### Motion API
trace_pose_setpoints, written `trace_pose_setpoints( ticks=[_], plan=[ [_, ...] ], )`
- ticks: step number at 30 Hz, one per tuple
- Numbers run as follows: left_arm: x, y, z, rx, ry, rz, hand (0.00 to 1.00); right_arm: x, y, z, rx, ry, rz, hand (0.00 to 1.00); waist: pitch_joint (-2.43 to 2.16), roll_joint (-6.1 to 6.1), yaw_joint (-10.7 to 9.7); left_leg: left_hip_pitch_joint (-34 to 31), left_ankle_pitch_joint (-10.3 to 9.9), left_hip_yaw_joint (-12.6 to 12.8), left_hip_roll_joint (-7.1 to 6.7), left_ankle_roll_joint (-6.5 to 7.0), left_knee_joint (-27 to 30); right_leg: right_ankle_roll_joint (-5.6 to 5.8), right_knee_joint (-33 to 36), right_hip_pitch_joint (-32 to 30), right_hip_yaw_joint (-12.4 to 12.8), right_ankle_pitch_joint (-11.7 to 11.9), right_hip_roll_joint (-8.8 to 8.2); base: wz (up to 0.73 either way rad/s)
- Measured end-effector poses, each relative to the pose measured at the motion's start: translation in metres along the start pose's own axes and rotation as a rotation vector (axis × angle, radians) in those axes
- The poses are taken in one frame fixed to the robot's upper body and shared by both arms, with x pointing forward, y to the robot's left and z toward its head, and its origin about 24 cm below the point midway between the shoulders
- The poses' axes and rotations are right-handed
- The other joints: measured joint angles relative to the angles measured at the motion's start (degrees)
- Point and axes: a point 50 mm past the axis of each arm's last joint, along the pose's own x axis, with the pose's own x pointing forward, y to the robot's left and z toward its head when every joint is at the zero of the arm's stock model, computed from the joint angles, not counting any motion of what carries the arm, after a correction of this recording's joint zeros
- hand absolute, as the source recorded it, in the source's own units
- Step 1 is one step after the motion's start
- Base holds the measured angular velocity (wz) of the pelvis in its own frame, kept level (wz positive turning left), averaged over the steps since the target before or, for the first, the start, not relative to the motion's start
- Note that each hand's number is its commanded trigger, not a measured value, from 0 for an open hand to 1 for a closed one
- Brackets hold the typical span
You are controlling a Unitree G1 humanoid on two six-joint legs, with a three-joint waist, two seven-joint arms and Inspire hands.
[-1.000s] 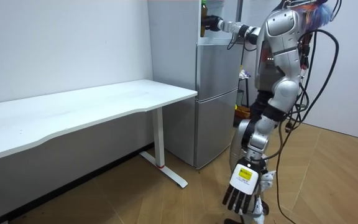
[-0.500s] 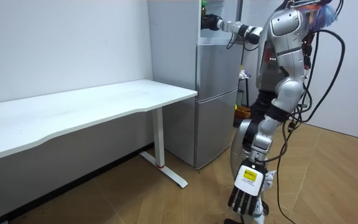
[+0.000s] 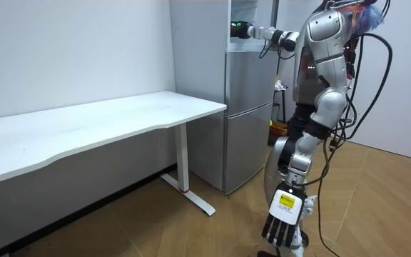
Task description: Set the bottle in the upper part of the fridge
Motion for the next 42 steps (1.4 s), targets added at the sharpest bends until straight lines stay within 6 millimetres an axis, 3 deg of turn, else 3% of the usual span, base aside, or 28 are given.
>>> trace_pose_setpoints(
  ticks=[30, 42],
  plan=[
    [0.000, 0.000, 0.000, 0.003, 0.001, 0.001, 0.00, 0.001, 0.005, 0.008, 0.037, -0.016, 0.033, 0.00, 0.05, 0.11, -1.1, -0.1, 0.0, 0.2, 0.03, -0.02, 0.2, -0.01, 0.0, 0.0, 0.0, 0.0, 0.03, 0.00],
    [0.000, 0.001, 0.003, -0.005, -0.023, 0.005, 0.00, -0.011, 0.018, 0.049, 0.066, -0.192, 0.065, 0.00, 0.02, 1.70, -2.5, 0.6, 0.0, 1.7, 0.15, -0.02, -0.2, -0.02, -0.1, -0.1, 1.5, 0.0, 0.14, -0.06]
  ],
)
